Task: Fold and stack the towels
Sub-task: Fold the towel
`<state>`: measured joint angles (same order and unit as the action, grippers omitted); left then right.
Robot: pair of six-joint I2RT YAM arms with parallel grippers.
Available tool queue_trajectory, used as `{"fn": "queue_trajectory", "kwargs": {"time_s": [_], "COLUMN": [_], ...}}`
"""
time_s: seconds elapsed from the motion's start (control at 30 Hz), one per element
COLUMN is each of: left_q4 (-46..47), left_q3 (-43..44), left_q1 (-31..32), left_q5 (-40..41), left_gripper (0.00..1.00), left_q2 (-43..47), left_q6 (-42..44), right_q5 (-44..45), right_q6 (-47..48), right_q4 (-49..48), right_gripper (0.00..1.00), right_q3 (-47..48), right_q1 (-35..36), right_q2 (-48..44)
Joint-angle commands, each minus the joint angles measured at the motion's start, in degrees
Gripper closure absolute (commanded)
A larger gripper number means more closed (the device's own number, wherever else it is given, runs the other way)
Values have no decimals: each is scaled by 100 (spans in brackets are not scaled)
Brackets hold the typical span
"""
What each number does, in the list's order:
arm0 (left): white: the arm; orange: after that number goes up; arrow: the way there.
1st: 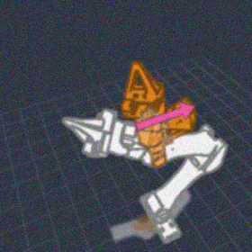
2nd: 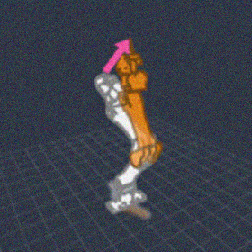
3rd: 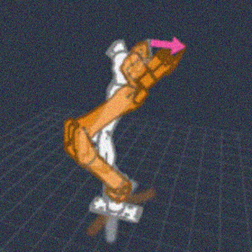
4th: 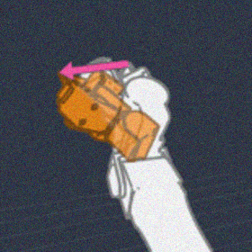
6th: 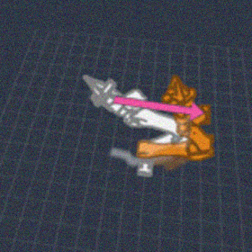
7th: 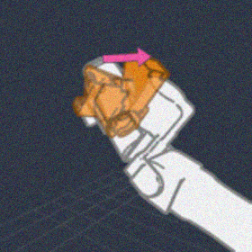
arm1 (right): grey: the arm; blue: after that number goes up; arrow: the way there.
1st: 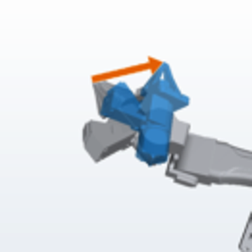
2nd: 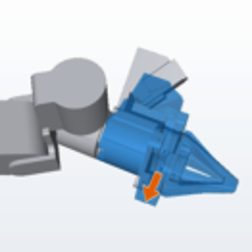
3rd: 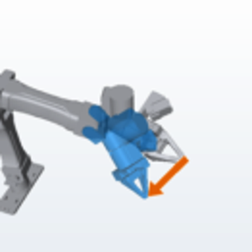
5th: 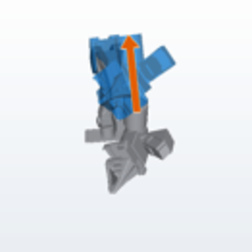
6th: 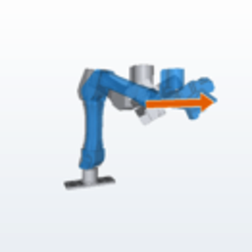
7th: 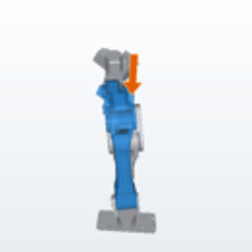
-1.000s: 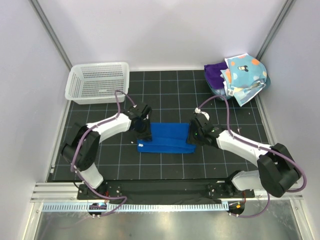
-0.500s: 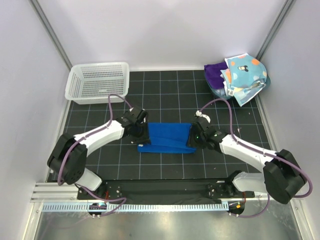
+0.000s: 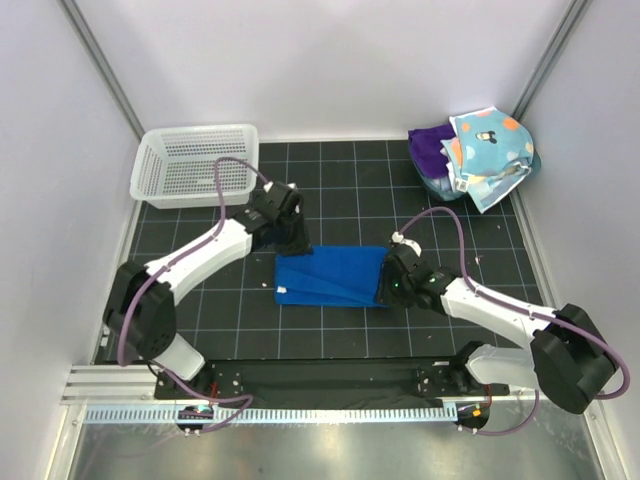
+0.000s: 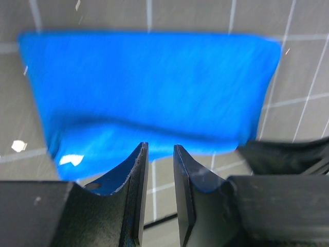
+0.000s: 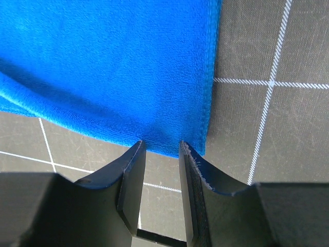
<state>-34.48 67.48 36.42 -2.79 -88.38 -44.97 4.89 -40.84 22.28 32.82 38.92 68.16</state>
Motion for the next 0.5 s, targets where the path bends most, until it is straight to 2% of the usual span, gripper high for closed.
{"fn": "queue_trajectory", "kwargs": {"time_s": [0.0,0.07,0.23,0.47], "left_q4": [-76,-94,-94,-33], "left_q3": [475,652,424,-437], "left_q1": [23,23,31,31], "left_q5": [147,51,199,182], "left_gripper": [70,71,71,71], "left_q2": [-643,-873,-1208,-559], "left_q6": [50,67,102,94], "right_q5": [74,100,127,109], "right_q6": [-117,-126,-144,-179], "right_q4": [-128,-137,-189,-303], "right_gripper": [61,61,61,61], "right_q3": [-65,-91,-135,-179], "right_q1": [55,72,72,90], "right_q2": [-145,-171,-233,-233]}}
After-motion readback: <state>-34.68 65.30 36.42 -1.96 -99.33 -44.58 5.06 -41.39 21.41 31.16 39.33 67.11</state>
